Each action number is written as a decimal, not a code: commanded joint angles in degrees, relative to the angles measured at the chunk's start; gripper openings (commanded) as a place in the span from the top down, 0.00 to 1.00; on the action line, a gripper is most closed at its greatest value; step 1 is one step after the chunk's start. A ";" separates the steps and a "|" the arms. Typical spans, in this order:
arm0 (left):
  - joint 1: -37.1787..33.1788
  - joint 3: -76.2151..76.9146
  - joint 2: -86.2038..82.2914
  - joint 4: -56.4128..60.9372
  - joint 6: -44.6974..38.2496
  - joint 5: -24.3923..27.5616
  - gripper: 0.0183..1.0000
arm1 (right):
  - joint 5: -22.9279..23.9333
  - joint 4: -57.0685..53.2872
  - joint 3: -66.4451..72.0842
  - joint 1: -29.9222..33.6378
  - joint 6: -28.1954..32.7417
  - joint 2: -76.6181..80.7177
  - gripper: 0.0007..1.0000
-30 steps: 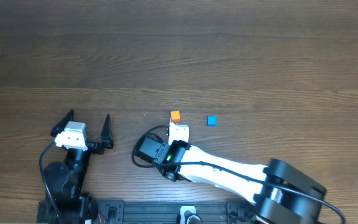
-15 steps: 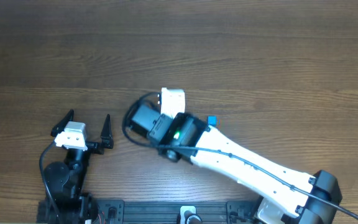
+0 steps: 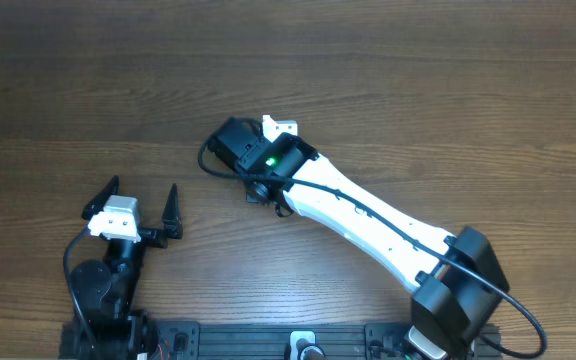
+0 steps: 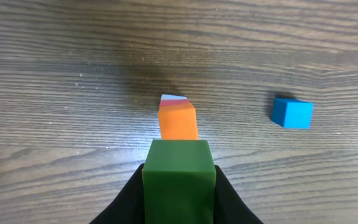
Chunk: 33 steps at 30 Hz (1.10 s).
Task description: Stack Cubes
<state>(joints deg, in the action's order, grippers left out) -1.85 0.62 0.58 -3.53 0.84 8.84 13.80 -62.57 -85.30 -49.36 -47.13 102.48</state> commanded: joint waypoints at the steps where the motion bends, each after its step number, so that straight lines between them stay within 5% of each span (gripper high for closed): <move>1: 0.24 -0.28 -0.42 0.00 -1.07 0.55 0.00 | -2.43 0.92 -1.18 1.53 1.97 2.62 0.99; 33: 0.24 -0.28 -0.42 0.00 -1.07 0.57 0.00 | -5.62 2.32 -1.16 4.17 4.35 6.40 0.99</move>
<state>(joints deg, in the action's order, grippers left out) -1.85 0.62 0.58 -3.53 0.84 8.84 8.43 -60.20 -85.30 -45.71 -43.22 108.07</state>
